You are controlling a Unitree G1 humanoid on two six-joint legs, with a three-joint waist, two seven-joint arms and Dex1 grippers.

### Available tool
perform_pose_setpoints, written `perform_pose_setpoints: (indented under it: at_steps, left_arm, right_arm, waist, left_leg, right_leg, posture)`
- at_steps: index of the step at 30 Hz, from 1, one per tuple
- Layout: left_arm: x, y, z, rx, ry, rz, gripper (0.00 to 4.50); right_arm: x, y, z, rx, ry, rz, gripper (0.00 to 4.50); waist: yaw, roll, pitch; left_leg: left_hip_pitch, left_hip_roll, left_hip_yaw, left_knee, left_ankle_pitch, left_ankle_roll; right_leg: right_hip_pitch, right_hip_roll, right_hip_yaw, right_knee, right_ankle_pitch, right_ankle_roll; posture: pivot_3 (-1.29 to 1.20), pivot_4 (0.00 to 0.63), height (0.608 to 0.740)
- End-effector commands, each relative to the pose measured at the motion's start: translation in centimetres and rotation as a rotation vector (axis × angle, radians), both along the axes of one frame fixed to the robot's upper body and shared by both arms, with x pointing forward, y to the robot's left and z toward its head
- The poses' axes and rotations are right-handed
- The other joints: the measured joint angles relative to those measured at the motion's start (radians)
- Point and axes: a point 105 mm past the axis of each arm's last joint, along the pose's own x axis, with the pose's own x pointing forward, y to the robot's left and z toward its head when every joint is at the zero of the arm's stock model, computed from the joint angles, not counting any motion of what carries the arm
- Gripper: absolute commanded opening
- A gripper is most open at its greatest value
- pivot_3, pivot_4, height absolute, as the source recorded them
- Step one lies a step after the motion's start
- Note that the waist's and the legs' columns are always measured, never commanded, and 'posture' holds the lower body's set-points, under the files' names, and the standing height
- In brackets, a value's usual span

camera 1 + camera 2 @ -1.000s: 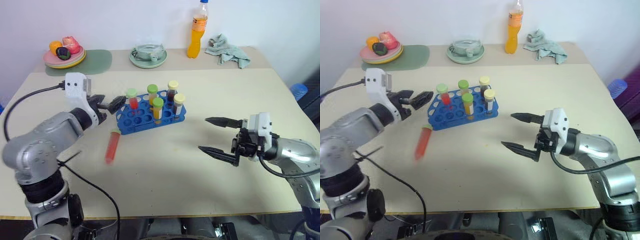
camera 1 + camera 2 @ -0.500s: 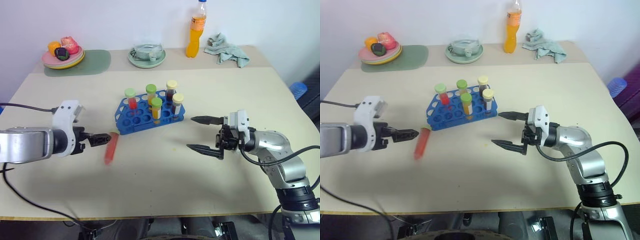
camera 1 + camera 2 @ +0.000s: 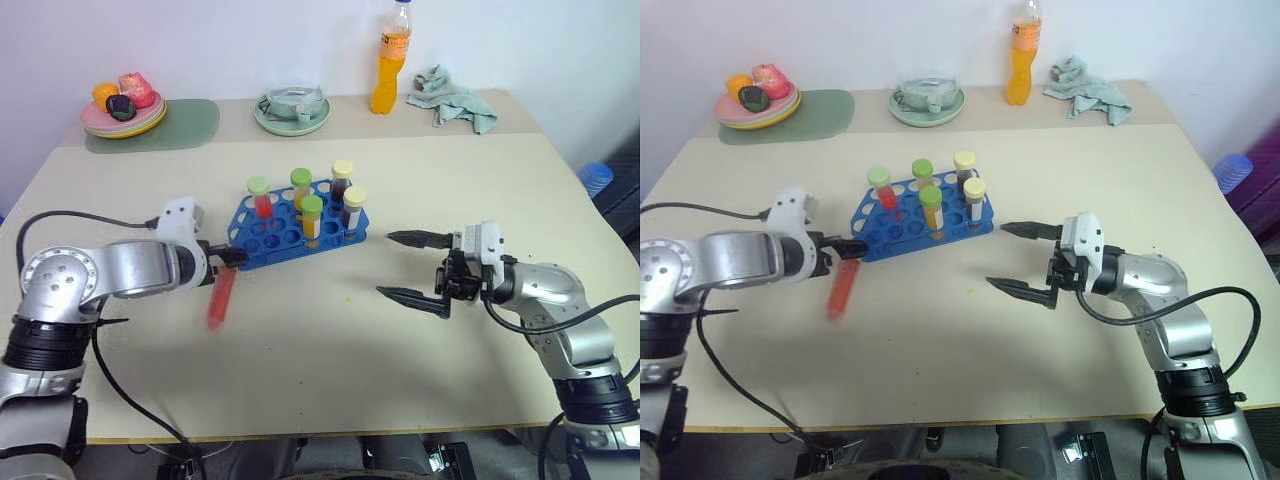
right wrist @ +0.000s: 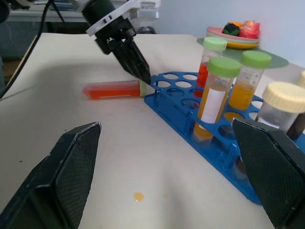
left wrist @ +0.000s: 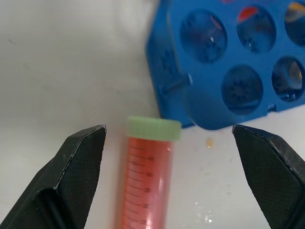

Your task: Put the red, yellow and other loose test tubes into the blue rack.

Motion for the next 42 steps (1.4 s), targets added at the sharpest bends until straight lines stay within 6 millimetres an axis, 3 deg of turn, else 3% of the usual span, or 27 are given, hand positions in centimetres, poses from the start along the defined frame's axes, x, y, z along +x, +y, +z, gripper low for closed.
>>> perform_pose_setpoints:
  at_steps: [1,7,17,25,36,39,42]
  left_arm:
    - [-0.1,0.5,-0.1,0.028,0.010,0.028,4.31]
    - [0.1,1.1,-0.9,0.041,0.055,0.093,4.31]
    - [0.5,0.4,-2.1,-0.008,0.131,0.246,4.31]
    - [0.6,0.0,-1.5,-0.033,0.141,0.338,4.31]
    - [0.4,1.4,-0.9,0.008,0.101,0.318,4.31]
    - [0.3,1.8,-1.0,0.034,0.093,0.281,3.53]
    - [0.3,2.0,-0.8,0.039,0.082,0.245,2.06]
  right_arm:
    - [-0.5,-0.2,1.2,-0.001,-0.071,-0.007,4.50]
    - [-0.8,-0.4,1.0,-0.002,-0.067,-0.017,4.50]
    - [-0.9,-0.5,0.9,-0.001,-0.058,-0.017,4.50]
    - [-1.1,-0.7,0.9,-0.005,-0.050,-0.015,4.50]
    - [-1.5,-0.7,0.9,-0.006,-0.044,0.018,4.50]
    - [-1.5,-0.6,0.9,-0.004,-0.044,0.021,4.50]
    - [-1.6,-0.5,0.8,-0.001,-0.043,0.023,4.50]
  waist:
    - [0.000,0.000,0.000]
    - [0.001,0.000,0.000]
    - [0.003,0.000,-0.002]
    - [0.005,0.000,-0.002]
    - [0.003,0.000,-0.002]
    - [0.002,0.000,-0.002]
    - [0.002,0.000,-0.002]
  left_leg:
    - [0.000,0.000,0.000,0.000,0.000,0.000]
    - [0.000,0.000,0.000,0.001,0.000,0.000]
    - [0.000,0.000,0.000,0.003,0.000,-0.001]
    - [0.000,-0.001,0.000,0.004,0.000,-0.001]
    - [0.000,-0.001,0.000,0.004,0.000,-0.001]
    - [0.000,-0.001,0.000,0.004,0.000,-0.001]
    - [0.000,-0.001,0.000,0.003,0.000,-0.001]
  right_leg:
    - [0.000,0.000,0.000,0.000,0.000,0.000]
    - [0.000,0.000,0.000,0.001,0.000,0.000]
    - [0.001,0.000,0.000,0.002,0.000,0.000]
    - [0.001,0.000,0.000,0.002,0.000,0.000]
    - [0.001,0.000,0.000,0.003,0.000,0.000]
    - [0.000,0.000,0.000,0.005,0.000,0.000]
    - [0.000,0.000,0.000,0.005,0.000,0.000]
  posture:
    - [0.00,0.150,0.740]
    - [0.00,0.150,0.740]
    - [0.00,0.150,0.740]
    - [0.00,0.150,0.740]
    - [0.00,0.150,0.740]
    - [0.00,0.150,0.740]
    - [0.00,0.150,0.740]
